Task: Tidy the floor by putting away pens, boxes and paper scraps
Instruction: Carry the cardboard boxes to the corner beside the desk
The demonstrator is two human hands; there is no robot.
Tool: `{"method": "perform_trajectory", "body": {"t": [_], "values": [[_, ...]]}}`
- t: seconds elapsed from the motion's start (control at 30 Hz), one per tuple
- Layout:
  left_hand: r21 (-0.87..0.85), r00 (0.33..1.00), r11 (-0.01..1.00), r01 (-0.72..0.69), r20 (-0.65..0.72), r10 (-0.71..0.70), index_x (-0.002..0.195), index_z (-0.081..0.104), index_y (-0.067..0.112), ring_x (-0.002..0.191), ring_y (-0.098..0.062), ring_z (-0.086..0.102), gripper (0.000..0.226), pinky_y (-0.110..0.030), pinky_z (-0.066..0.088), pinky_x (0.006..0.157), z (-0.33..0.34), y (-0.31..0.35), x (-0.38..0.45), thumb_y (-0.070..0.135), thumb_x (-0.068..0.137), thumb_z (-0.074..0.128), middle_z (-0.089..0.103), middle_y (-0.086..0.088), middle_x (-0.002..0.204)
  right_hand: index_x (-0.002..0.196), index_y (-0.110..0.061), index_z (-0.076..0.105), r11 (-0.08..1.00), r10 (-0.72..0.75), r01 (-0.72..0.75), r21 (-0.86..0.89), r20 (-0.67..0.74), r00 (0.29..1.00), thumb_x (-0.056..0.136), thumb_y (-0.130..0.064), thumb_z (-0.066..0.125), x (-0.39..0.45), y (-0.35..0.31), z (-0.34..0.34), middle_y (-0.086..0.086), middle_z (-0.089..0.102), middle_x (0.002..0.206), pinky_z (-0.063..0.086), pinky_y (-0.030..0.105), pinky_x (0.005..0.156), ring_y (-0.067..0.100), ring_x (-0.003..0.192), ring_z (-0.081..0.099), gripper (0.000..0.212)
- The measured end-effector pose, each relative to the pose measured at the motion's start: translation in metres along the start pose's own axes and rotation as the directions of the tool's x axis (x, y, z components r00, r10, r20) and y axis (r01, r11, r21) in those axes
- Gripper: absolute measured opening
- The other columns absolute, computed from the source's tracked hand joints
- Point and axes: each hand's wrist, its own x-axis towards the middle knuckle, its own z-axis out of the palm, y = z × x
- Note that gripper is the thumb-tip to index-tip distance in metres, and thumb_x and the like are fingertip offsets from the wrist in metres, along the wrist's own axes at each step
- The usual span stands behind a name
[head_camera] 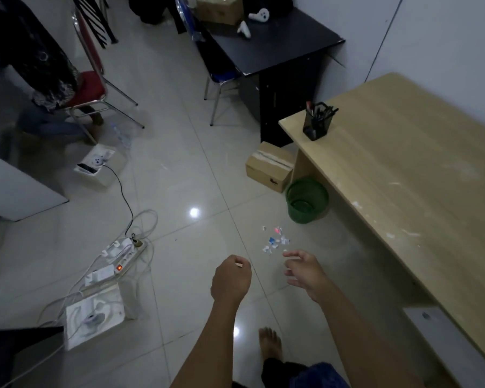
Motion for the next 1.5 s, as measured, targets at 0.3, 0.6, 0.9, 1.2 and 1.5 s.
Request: {"method": "perform_trajectory", "body": {"t": [0.3, 0.6, 0.9, 1.2, 1.5], "values": [[-0.009, 0.997, 0.998, -0.056, 0.052, 0.057, 0.107, 0.066, 0.035, 0.086, -0.012, 0.064, 0.016, -0.023, 0.040, 0.063, -0.028, 0.054, 0.139, 0.034, 0.095, 0.056, 0.070, 0.012, 0.101, 0.096, -0.019, 0.066, 0.998, 0.020, -0.016, 0.058, -0.069, 0.997, 0.094, -0.003, 0.049, 0.109, -0.092, 0.046, 0.010, 0.065, 0.098, 0.055, 0.034, 0.070, 0.023, 0.078, 0.064, 0.024], [-0.039, 0.945, 0.984, -0.172, 0.275, 0.176, 0.115, 0.067, 0.029, 0.088, -0.007, 0.063, 0.025, -0.022, 0.049, 0.075, -0.093, 0.111, 0.317, 0.022, 0.096, 0.053, 0.069, 0.009, 0.104, 0.097, -0.019, 0.066, 0.994, 0.037, -0.016, 0.109, -0.196, 0.980, 0.093, -0.001, 0.054, 0.207, -0.201, 0.090, 0.012, 0.065, 0.095, 0.053, 0.034, 0.063, 0.021, 0.073, 0.063, 0.022], [-0.021, 0.902, 0.988, -0.153, 0.405, 0.149, 0.125, 0.065, 0.026, 0.095, -0.018, 0.066, 0.033, -0.030, 0.053, 0.086, -0.094, 0.208, 0.485, 0.021, 0.096, 0.051, 0.068, 0.002, 0.111, 0.097, -0.019, 0.067, 0.948, 0.183, -0.097, 0.303, -0.270, 0.945, 0.095, -0.003, 0.052, 0.332, -0.279, 0.110, 0.012, 0.065, 0.095, 0.058, 0.036, 0.065, 0.023, 0.071, 0.065, 0.022], [0.086, 0.845, 0.981, -0.172, 0.525, 0.102, 0.135, 0.060, 0.028, 0.113, -0.018, 0.062, 0.036, -0.029, 0.049, 0.092, -0.047, 0.283, 0.606, 0.025, 0.099, 0.056, 0.064, -0.001, 0.127, 0.101, -0.014, 0.065, 0.858, 0.320, -0.156, 0.490, -0.271, 0.908, 0.096, -0.002, 0.049, 0.465, -0.322, 0.098, 0.011, 0.065, 0.094, 0.053, 0.037, 0.073, 0.026, 0.077, 0.066, 0.021], [0.163, 0.785, 0.967, -0.196, 0.617, 0.055, 0.149, 0.047, 0.036, 0.137, -0.021, 0.051, 0.050, -0.039, 0.044, 0.114, 0.024, 0.290, 0.724, 0.028, 0.100, 0.056, 0.045, 0.004, 0.157, 0.110, -0.020, 0.060, 0.766, 0.409, -0.115, 0.633, -0.341, 0.846, 0.102, -0.019, 0.045, 0.591, -0.314, 0.092, 0.006, 0.061, 0.113, 0.045, 0.044, 0.102, 0.022, 0.105, 0.059, 0.017]]}}
